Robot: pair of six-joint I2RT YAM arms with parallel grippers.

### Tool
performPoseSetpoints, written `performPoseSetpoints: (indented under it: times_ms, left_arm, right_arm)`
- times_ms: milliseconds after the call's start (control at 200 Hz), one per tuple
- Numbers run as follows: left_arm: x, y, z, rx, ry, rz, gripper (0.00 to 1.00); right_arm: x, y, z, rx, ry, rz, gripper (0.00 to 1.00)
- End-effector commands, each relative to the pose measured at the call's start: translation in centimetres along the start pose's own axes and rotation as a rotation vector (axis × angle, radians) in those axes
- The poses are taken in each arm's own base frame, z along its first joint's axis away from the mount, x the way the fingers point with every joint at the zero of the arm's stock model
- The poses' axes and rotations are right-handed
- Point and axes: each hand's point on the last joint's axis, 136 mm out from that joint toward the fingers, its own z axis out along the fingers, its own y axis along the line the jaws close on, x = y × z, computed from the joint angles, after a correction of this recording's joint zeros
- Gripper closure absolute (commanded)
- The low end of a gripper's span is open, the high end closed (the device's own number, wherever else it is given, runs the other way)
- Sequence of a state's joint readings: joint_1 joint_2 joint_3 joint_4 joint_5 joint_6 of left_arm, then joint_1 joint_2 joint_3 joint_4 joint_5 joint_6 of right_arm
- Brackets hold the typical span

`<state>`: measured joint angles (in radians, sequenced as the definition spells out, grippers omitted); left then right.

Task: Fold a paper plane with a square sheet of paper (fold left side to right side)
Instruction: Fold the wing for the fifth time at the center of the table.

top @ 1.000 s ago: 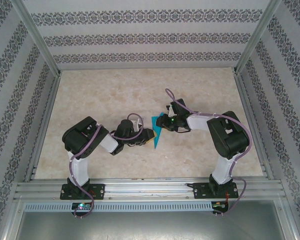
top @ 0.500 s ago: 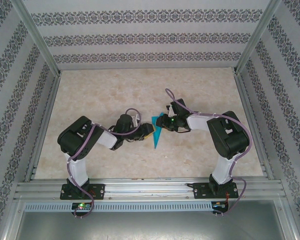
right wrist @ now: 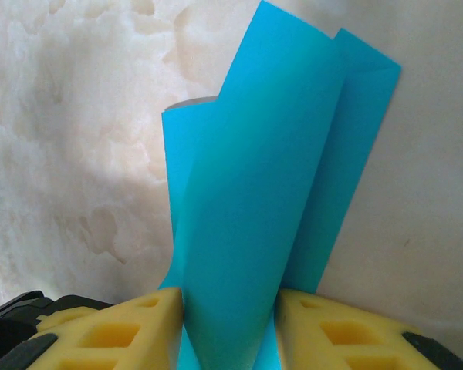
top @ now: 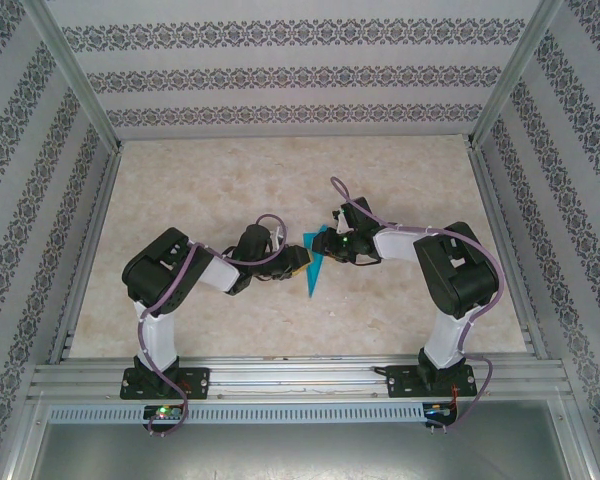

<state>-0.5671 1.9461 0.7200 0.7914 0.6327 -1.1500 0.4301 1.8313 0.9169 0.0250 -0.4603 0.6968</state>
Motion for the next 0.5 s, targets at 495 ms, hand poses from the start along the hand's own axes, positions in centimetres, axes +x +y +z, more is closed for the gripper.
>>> performPoseSetpoints:
  times_ms: [495]
  left_arm:
    - [-0.7, 2.9, 0.7, -0.1, -0.005, 0.009, 0.91]
  right_arm:
    - [2.4, -2.9, 1.7, 0.112, 0.082, 0.009, 0.61]
